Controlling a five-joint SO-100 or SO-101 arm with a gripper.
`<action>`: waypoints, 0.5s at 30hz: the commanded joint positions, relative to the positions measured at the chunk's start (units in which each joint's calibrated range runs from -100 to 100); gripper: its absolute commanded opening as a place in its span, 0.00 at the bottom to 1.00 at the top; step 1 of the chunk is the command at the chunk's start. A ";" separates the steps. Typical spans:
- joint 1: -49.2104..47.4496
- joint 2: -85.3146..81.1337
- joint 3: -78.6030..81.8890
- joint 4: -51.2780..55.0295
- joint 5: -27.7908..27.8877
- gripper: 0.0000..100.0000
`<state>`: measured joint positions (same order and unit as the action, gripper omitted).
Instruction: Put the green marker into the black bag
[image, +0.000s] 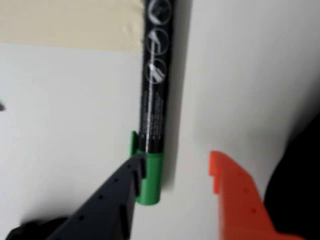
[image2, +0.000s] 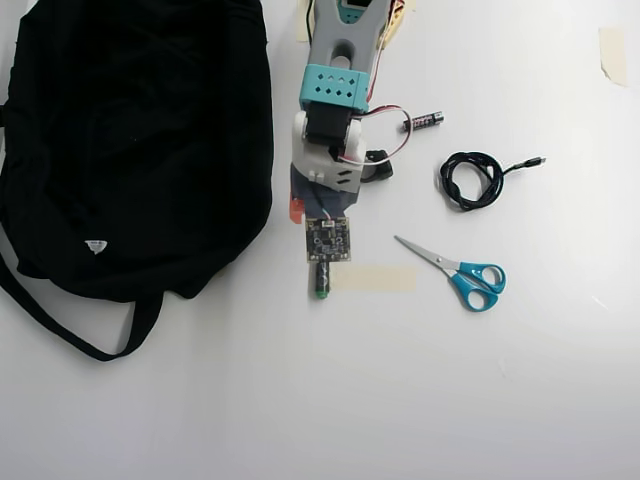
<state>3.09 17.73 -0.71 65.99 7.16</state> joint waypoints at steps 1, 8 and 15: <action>-1.07 -0.38 -2.62 -0.02 0.08 0.18; -1.14 -0.38 -2.53 -0.36 -0.18 0.19; -1.89 3.69 -4.41 -0.45 -0.34 0.19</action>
<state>1.84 20.80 -1.65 65.99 7.16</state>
